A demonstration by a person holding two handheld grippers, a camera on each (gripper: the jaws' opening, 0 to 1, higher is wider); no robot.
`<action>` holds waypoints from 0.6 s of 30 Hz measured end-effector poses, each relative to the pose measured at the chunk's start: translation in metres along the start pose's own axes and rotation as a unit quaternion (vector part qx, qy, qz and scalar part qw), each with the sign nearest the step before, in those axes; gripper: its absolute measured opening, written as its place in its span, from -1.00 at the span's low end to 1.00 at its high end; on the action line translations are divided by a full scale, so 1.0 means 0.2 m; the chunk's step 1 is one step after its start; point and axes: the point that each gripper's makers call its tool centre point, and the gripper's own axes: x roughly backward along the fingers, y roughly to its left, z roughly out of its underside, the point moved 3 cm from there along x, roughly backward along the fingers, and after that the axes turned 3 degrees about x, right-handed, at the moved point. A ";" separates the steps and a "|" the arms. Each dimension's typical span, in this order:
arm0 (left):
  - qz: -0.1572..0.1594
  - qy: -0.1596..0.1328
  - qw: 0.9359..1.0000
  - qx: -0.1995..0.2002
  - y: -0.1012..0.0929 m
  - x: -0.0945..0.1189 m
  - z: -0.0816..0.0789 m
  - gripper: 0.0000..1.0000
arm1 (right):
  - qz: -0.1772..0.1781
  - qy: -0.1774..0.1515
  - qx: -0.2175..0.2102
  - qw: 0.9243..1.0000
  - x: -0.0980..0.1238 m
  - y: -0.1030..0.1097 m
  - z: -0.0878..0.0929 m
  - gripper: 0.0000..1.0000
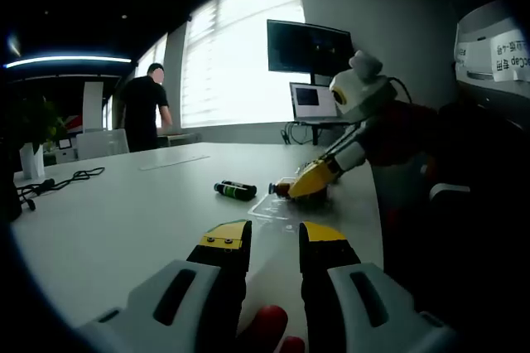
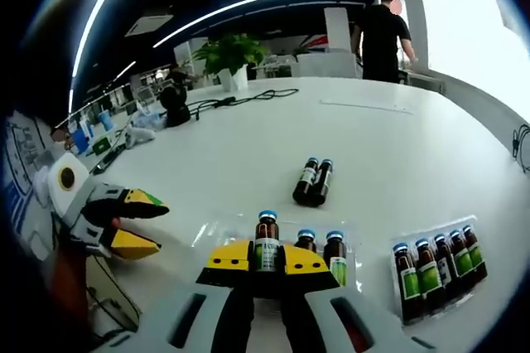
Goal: Grip medicine bottles put into box
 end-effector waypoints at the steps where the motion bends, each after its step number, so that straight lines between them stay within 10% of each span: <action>1: 0.000 0.000 1.000 0.000 0.00 0.00 0.00 -0.65 | 0.001 0.001 0.003 1.000 0.00 0.00 0.00 -0.85; 18: 0.000 0.000 1.000 0.000 0.00 0.00 0.00 -0.65 | 0.003 -0.010 0.037 0.999 0.01 0.01 -0.02 -0.79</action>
